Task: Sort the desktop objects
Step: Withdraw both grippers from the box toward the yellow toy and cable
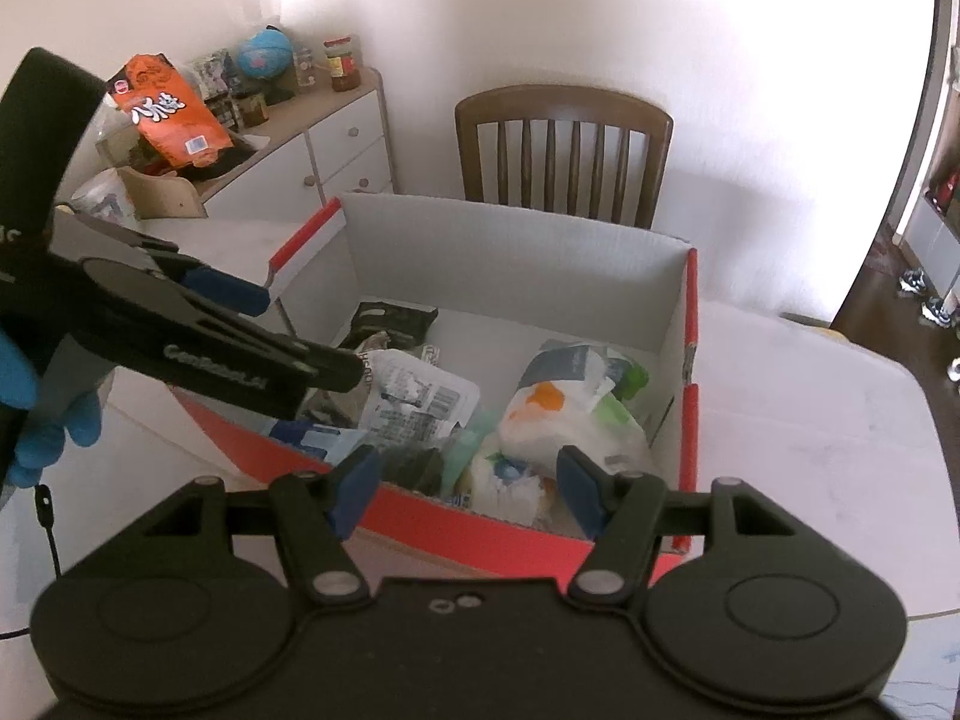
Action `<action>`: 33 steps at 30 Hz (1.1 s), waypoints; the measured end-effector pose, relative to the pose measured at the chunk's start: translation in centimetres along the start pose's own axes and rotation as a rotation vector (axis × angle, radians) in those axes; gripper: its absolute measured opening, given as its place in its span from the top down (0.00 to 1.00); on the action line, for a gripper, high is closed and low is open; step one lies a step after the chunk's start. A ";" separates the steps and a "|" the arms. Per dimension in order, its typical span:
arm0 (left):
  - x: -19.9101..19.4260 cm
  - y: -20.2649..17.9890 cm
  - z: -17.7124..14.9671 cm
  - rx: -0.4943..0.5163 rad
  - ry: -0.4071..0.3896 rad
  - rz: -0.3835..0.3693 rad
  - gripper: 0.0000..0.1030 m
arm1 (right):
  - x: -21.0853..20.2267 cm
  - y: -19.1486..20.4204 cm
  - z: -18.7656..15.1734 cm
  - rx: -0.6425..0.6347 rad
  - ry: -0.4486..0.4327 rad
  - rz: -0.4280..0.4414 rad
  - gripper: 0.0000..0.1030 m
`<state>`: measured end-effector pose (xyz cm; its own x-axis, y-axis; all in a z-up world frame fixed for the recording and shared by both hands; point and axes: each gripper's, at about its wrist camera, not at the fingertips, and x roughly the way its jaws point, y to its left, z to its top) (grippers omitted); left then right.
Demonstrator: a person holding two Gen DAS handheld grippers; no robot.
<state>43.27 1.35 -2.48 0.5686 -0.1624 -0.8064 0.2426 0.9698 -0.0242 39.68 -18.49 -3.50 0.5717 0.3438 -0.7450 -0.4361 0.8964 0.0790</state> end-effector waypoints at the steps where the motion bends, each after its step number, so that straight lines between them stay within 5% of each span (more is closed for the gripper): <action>1: -0.4 -0.1 -0.2 -0.001 -0.002 -0.005 0.16 | -0.3 0.0 0.0 -0.003 -0.003 0.000 0.36; 16: -7.1 -1.5 -3.1 -0.018 -0.069 -0.035 0.15 | -5.0 1.5 -1.5 -0.045 -0.047 -0.004 0.30; 19: -8.1 -1.6 -3.8 -0.020 -0.079 -0.038 0.04 | -5.7 2.0 -1.9 -0.050 -0.055 0.004 0.26; 33: -11.7 -0.8 -6.3 -0.040 -0.129 -0.024 0.00 | -8.9 5.2 -4.2 -0.102 -0.151 0.051 0.02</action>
<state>31.50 3.60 3.26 0.6596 -0.2055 -0.7230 0.2272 0.9714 -0.0688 29.41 -18.05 0.74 0.6416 0.4333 -0.6329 -0.5312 0.8462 0.0408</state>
